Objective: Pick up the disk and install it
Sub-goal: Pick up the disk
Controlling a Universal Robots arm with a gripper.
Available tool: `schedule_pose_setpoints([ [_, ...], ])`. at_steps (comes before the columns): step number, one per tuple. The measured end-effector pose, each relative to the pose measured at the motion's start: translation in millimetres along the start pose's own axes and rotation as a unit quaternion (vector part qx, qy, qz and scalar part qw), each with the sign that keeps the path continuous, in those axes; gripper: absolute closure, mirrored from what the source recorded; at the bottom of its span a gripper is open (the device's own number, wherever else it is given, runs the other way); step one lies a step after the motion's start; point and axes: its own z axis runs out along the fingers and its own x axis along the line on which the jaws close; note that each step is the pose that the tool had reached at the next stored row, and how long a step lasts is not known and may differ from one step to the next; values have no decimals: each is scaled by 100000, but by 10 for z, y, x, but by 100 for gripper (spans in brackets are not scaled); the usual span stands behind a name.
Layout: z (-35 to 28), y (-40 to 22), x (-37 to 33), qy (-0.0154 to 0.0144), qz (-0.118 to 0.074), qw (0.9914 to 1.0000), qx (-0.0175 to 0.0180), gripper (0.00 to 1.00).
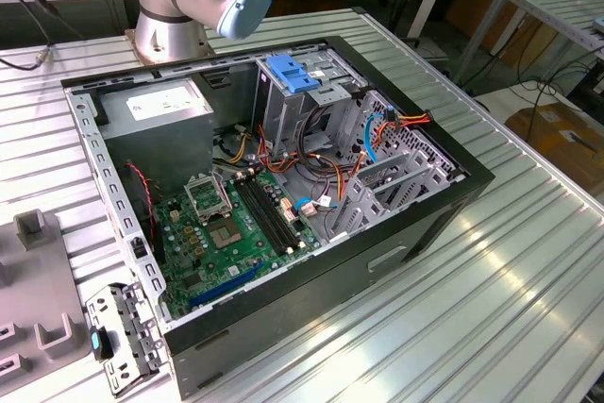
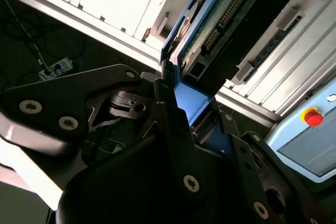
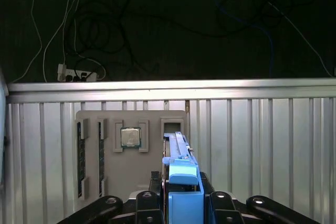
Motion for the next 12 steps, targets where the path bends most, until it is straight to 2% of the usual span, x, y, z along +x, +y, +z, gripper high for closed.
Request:
schedule_pose_setpoints([
  [4, -54, -1, 1, 2, -2, 100000, -61, 63],
  [12, -93, -3, 1, 4, 0, 100000, -169, 63],
])
